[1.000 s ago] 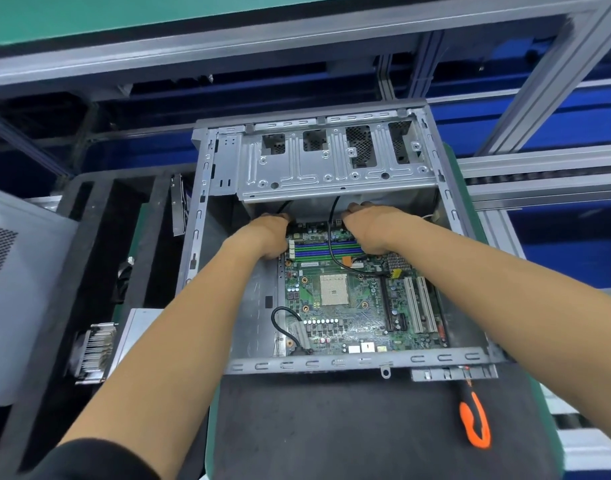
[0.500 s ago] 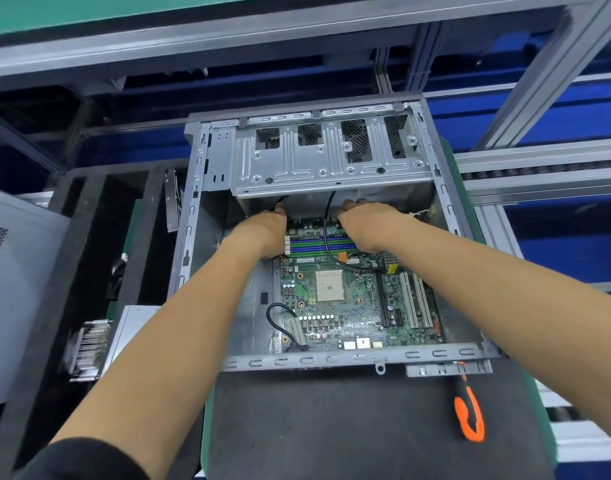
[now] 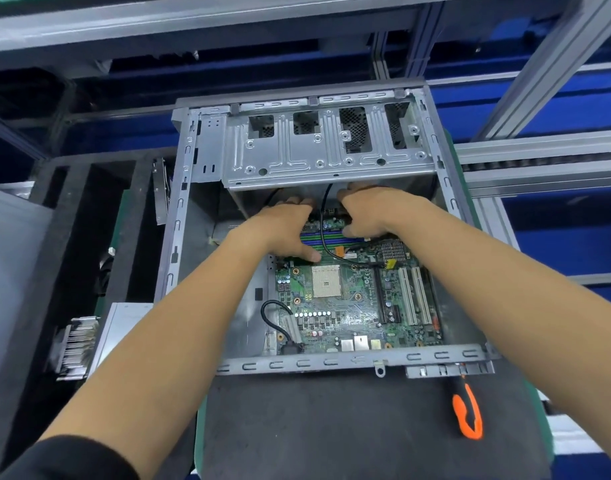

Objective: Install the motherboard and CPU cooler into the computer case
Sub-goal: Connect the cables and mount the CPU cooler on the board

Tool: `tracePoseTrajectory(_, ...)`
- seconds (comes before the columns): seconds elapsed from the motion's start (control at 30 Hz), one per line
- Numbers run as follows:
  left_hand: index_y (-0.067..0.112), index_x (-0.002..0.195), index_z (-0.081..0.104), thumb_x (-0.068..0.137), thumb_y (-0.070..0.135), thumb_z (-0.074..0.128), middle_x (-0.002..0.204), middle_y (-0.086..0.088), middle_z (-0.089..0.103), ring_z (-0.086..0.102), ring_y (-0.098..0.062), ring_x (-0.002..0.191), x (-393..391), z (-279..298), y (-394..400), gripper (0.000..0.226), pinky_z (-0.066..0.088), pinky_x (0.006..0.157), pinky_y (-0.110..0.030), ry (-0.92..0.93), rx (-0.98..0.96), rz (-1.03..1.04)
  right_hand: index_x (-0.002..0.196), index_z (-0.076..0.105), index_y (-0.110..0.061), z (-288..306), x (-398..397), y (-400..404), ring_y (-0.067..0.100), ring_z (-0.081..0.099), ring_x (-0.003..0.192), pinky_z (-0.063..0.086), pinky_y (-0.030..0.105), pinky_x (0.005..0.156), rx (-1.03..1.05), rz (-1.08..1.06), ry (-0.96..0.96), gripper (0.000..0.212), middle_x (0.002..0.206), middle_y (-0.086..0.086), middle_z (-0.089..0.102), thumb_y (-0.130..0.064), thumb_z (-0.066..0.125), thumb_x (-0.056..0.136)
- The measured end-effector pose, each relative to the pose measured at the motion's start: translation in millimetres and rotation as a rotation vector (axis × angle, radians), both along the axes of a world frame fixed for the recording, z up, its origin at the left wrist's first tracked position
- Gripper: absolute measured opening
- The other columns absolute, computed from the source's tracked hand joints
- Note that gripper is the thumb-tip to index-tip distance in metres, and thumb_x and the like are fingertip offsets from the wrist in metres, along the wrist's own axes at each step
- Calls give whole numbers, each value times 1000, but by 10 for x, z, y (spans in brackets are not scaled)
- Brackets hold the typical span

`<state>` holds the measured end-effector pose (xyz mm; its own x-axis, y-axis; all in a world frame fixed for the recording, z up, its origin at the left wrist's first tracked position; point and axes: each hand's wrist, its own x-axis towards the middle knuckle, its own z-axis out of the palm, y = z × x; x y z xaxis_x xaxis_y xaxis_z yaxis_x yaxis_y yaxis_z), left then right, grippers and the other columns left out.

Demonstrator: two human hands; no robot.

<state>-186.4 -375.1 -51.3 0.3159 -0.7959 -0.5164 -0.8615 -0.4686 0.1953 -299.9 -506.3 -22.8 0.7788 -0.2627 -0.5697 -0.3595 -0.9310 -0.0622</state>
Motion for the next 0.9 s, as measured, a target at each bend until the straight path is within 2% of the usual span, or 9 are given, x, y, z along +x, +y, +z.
tracePoseTrajectory(0.07, 15, 142, 29, 67, 54, 77, 143, -9, 39, 43, -30, 127, -7, -52, -14, 97, 43, 99, -41, -5, -12, 16, 126, 49, -7, -8, 1, -9, 28, 61, 95, 49, 34, 72, 7, -13, 53, 52, 115, 9, 62, -38, 68, 87)
tracePoseTrajectory(0.17, 17, 141, 27, 69, 45, 79, 139, -11, 41, 47, -31, 123, -40, -120, -46, 92, 45, 96, -40, -10, -57, 53, 131, 45, -8, -41, 7, 1, 29, 60, 102, 49, 35, 75, -20, -11, 69, 63, 123, 8, 58, -40, 72, 84)
tracePoseTrajectory(0.27, 19, 140, 30, 70, 42, 79, 140, -11, 40, 48, -32, 121, -57, -142, -55, 88, 45, 94, -39, -18, -63, 69, 136, 41, -8, -103, 25, 33, 30, 59, 107, 52, 38, 81, -78, 23, 14, 59, 135, 9, 49, -34, 67, 89)
tracePoseTrajectory(0.37, 20, 138, 34, 69, 39, 81, 140, -10, 41, 50, -32, 120, -66, -152, -52, 85, 46, 91, -39, -48, -84, 81, 141, 36, -8, -144, 41, 58, 32, 56, 113, 50, 40, 80, -112, 12, -13, 59, 144, 9, 37, -24, 65, 91)
tracePoseTrajectory(0.5, 21, 139, 33, 70, 38, 81, 139, -9, 42, 52, -32, 118, -99, -175, -58, 85, 47, 87, -40, -99, -87, 77, 143, 32, -6, -192, 57, 77, 34, 52, 119, 46, 40, 77, -123, 0, 6, 60, 147, 11, 31, -17, 63, 93)
tracePoseTrajectory(0.67, 20, 137, 34, 71, 36, 80, 137, -10, 44, 53, -33, 116, -97, -172, -59, 82, 47, 85, -40, -114, -95, 73, 147, 24, -5, -209, 51, 121, 35, 41, 131, 44, 44, 93, -154, 3, 18, 67, 152, 15, 22, -10, 62, 93)
tracePoseTrajectory(0.77, 18, 138, 32, 73, 39, 78, 138, -11, 41, 48, -34, 121, -134, -168, -65, 83, 44, 93, -43, -113, -77, 50, 148, 23, -5, -176, 53, 121, 35, 40, 132, 43, 44, 95, -126, 0, 35, 69, 153, 14, 23, -15, 64, 93)
tracePoseTrajectory(0.83, 18, 141, 28, 70, 45, 79, 140, -10, 38, 38, -33, 128, -135, -133, -60, 91, 36, 101, -46, -117, -52, 25, 147, 25, -6, -116, 37, 100, 34, 45, 128, 45, 43, 94, -93, 1, 35, 69, 149, 13, 28, -21, 65, 92)
tracePoseTrajectory(0.9, 19, 143, 24, 62, 54, 80, 141, -10, 35, 31, -34, 133, -119, -86, -40, 104, 29, 106, -49, -74, -40, 27, 146, 28, -7, -42, -6, 71, 32, 54, 115, 50, 39, 84, -52, -20, 23, 63, 139, 11, 39, -19, 61, 94)
